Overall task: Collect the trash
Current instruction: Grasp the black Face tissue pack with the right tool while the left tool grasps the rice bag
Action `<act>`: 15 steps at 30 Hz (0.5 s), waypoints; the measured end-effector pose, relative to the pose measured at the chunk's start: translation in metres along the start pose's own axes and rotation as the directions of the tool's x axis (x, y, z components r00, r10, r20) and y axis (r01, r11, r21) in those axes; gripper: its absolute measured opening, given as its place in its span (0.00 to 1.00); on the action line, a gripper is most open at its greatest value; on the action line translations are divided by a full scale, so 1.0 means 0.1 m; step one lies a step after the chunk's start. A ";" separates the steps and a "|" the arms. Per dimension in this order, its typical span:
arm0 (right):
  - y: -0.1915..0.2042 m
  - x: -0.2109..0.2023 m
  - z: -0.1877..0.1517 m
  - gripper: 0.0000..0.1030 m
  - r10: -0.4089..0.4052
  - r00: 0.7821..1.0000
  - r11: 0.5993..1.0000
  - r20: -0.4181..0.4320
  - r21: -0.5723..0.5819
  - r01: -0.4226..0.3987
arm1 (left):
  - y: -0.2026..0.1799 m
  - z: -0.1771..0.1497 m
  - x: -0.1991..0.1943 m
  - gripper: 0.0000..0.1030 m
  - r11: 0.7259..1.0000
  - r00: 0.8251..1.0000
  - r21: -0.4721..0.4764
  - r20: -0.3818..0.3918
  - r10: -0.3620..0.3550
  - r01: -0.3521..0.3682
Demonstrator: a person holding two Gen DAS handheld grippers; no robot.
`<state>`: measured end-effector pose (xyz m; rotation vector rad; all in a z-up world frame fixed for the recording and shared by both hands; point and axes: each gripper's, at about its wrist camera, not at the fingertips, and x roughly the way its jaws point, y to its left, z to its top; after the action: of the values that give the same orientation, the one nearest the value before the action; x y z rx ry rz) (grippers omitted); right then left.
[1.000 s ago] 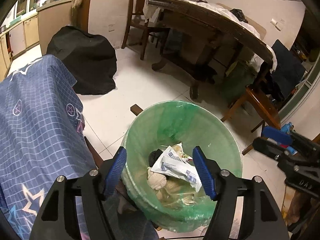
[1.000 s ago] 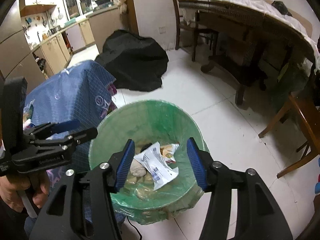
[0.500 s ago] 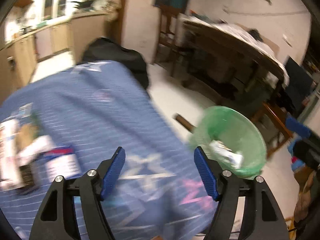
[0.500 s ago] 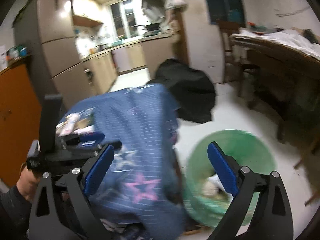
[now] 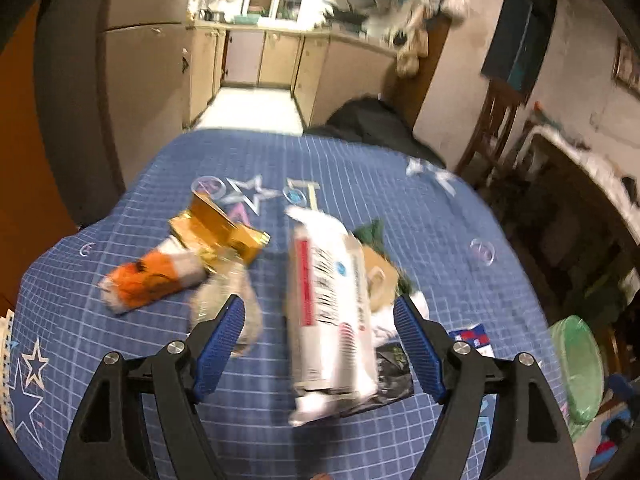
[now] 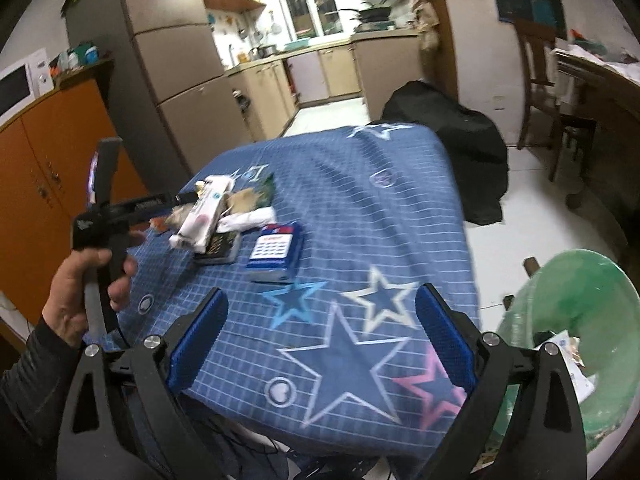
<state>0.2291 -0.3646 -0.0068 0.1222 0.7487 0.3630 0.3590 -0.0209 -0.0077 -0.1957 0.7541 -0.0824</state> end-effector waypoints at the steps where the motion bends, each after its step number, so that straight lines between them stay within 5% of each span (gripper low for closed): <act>1: 0.03 0.02 0.01 0.89 0.004 1.000 1.000 -0.005 -0.006 -0.004 | 0.08 -0.01 -0.08 0.75 1.000 1.000 0.000 0.021 0.003 -0.003; 10: 0.35 0.37 0.02 0.89 0.066 0.997 0.997 -0.049 -0.024 -0.067 | 0.60 -0.40 -0.19 0.75 1.000 1.000 0.009 -0.003 -0.004 0.004; 15: 0.62 0.55 0.07 0.89 0.095 0.993 0.992 -0.074 -0.074 -0.100 | 0.72 -0.36 0.02 0.75 0.999 0.999 -0.032 -0.029 -0.019 0.018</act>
<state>0.2533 -0.2866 -0.0225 0.0733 0.7994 0.4911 0.3360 0.0444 -0.0489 -0.2316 0.7834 -0.0908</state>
